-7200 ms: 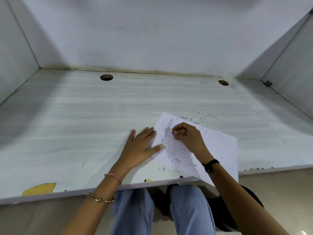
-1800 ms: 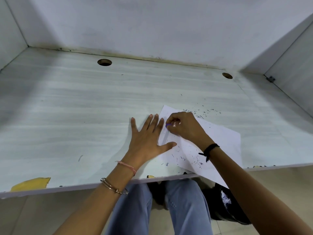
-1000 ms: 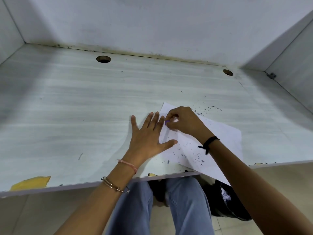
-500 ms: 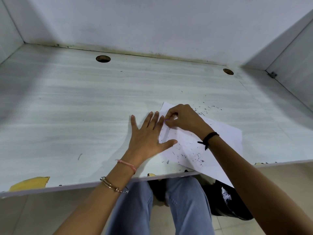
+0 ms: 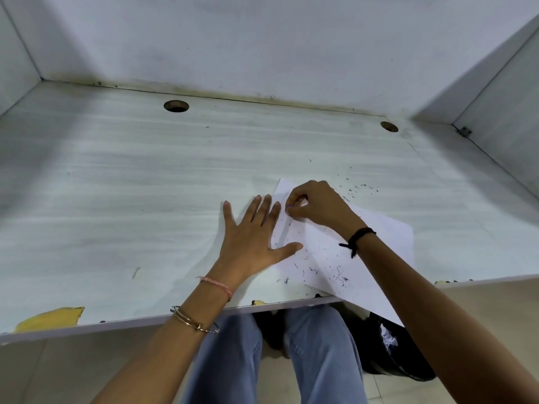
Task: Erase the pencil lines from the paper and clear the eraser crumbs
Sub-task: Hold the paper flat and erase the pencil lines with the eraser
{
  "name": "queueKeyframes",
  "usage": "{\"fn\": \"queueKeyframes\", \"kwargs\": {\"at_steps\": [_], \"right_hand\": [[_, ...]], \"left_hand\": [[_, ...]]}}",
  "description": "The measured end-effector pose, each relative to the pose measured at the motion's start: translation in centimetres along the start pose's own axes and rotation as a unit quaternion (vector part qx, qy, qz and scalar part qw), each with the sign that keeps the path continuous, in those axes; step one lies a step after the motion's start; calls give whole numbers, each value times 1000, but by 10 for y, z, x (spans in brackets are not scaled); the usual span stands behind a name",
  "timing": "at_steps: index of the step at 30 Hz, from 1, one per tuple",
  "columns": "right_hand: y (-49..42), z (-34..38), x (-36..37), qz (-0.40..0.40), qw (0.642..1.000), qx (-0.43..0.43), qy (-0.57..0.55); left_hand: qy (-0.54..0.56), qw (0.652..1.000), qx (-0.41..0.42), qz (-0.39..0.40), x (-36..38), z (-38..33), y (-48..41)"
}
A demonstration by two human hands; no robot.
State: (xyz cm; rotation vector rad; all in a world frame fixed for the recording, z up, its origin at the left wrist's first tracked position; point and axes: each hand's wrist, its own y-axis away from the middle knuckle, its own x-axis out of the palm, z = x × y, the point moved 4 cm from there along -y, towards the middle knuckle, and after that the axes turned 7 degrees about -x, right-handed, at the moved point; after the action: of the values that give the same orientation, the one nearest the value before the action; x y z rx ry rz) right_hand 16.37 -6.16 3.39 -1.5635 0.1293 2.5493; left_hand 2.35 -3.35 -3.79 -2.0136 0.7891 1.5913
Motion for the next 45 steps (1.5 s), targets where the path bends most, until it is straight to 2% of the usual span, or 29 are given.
{"fn": "queueKeyframes", "kwargs": {"at_steps": [1,4,8,11,12,15,16,19,20,23,24,28,33,40,43,45], "right_hand": [[0,0,1,0,1000,-1,6],[1,6,10,79,997,-19,-9],[-3,1,0,1,1000,5,12],[-1,6,8,83,997,-6,-2],[-1,7,9,88,996,-10,-9],[0,1,2,-1,1000,5,-9],[1,2,2,0,1000,6,-11],[4,8,9,84,996,-22,-25],[3,8,10,81,996,-21,-33],[3,1,8,-15,999,2,-46],[4,2,9,-22,999,-5,-42],[15,1,9,54,996,-21,-65],[36,-27,5,-68,993,15,-92],[57,-23,18,-68,992,-70,-77],[55,-26,16,-56,992,-62,-99],[49,-27,9,-56,987,-10,-150]], "left_hand": [[1,1000,1,-1,0,0,0],[11,1000,0,-1,0,0,0],[-4,1000,-1,-2,0,0,-1],[5,1000,2,-7,-1,0,0],[5,1000,3,-6,-1,0,0],[-3,1000,-2,-4,1,1,-1],[-3,1000,-2,-4,1,1,-1],[8,1000,1,-10,0,0,-1],[8,1000,0,-8,0,1,-1],[2,1000,-3,-2,1,0,-1],[4,1000,-3,-2,0,0,-1],[8,1000,0,6,-2,0,1],[23,1000,-1,8,-2,1,1],[48,998,-18,-39,-6,-6,-5],[36,999,-9,-37,-5,-7,-10],[3,1000,-2,-20,-2,-7,-12]]}}
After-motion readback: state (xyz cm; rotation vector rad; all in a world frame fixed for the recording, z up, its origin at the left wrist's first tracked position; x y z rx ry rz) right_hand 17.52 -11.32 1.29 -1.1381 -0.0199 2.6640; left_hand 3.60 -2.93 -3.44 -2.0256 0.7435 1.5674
